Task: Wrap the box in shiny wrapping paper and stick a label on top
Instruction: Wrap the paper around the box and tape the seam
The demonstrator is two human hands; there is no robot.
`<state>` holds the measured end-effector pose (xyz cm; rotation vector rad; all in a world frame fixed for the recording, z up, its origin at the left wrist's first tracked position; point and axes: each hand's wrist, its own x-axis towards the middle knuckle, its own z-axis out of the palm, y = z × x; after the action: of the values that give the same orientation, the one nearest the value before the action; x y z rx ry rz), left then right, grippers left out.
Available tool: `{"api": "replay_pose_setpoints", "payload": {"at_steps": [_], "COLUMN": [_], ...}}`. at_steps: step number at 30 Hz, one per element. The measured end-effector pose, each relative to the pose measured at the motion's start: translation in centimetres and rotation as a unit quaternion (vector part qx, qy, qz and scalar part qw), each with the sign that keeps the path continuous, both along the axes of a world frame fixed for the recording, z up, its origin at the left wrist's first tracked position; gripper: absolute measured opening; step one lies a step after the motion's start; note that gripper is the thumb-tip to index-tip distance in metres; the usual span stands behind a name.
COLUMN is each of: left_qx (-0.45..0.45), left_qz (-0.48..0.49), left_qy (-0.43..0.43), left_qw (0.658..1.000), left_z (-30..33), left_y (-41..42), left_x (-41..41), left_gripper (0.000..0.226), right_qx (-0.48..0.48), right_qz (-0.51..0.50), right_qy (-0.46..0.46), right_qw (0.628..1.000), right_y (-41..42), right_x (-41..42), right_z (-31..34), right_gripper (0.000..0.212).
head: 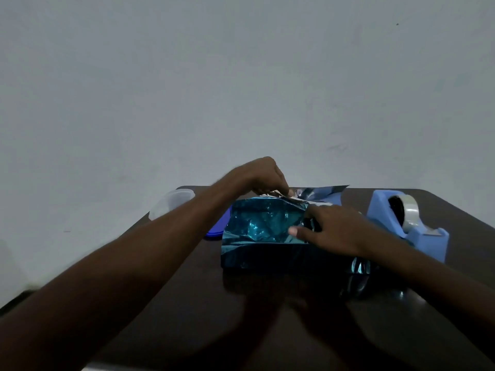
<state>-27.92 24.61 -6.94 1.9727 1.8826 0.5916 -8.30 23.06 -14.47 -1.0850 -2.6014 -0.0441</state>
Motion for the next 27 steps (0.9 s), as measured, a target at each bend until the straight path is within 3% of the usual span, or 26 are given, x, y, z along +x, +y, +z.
{"api": "replay_pose_setpoints", "payload": {"at_steps": [2,5,10,15,22,27], "left_qx": [0.02,0.017,0.015,0.133,0.261,0.239], "left_qz": [0.032,0.076,0.098,0.073,0.074,0.036], "left_qy": [0.012,0.025,-0.012,0.043,0.104,0.069], "left_qw": [0.999,0.997,0.995,0.987,0.957,0.968], "left_z": [-0.6,-1.5,-3.3,-5.4,-10.0,-10.7], "left_y": [0.0,-0.3,-1.5,-3.0,-4.4,-4.3], "left_x": [0.1,0.3,0.6,0.9,1.7,0.9], "left_gripper": [0.034,0.045,0.036,0.012,0.016,0.026], "right_qx": [0.021,0.05,0.045,0.034,0.035,0.027], "right_qz": [-0.029,-0.063,-0.06,-0.073,-0.069,-0.086], "right_qy": [-0.055,-0.085,-0.075,-0.057,-0.015,0.011], "right_qw": [0.998,0.993,0.994,0.995,0.997,0.996], "right_y": [-0.8,-0.6,0.2,1.4,2.2,2.2], "right_x": [0.5,0.4,0.0,-0.9,-1.3,-1.1], "right_z": [-0.6,-1.6,-2.5,-3.0,-3.7,-3.6], "right_gripper": [0.069,0.072,0.088,0.097,0.085,0.074]}}
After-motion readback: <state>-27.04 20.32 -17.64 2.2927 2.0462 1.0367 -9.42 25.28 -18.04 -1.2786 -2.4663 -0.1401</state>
